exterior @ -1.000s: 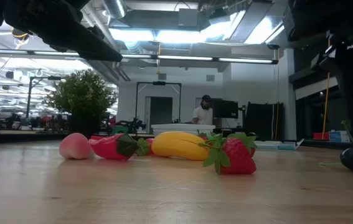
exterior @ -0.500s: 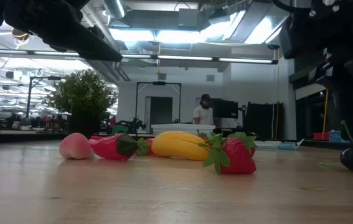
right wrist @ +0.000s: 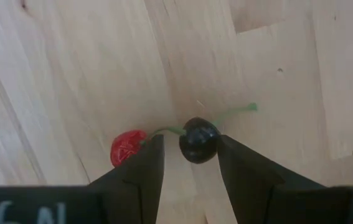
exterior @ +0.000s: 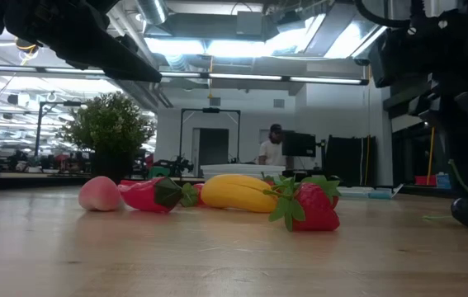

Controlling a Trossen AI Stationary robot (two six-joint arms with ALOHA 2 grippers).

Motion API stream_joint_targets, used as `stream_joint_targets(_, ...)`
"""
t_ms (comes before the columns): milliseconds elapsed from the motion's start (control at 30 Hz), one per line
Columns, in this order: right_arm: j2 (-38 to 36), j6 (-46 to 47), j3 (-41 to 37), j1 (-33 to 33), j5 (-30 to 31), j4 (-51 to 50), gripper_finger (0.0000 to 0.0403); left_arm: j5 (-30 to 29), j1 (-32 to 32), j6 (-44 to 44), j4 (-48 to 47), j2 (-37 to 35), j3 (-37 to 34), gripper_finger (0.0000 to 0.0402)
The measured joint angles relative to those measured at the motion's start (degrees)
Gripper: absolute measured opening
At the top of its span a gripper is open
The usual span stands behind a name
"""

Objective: Pick and placing Produce into tupperware

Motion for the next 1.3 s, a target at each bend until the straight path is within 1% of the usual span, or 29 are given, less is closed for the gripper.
stream_joint_targets(300,3.1,-0.2,0.0,0.0,-0.2,0.3,0.0152,0.0,0.0,0.0,-0.1,0.0,0.0,0.0220)
stream_joint_targets(667,3.3,-0.2,0.0,0.0,-0.1,3.9,0.0152,0.0,0.0,0.0,-0.2,0.0,0.0,0.0220)
stream_joint_targets(1000,3.3,1.1,0.0,0.0,0.0,3.7,0.0152,0.0,0.0,0.0,-0.2,0.0,0.0,0.0220)
stream_joint_targets(1133,3.3,1.1,0.0,0.0,-0.1,3.4,0.0142,0.0,0.0,0.0,-0.2,0.0,0.0,0.0220)
stream_joint_targets(1300,3.3,1.3,0.0,0.0,0.0,2.2,0.0117,0.0,0.0,0.0,-0.2,0.0,0.0,0.0220)
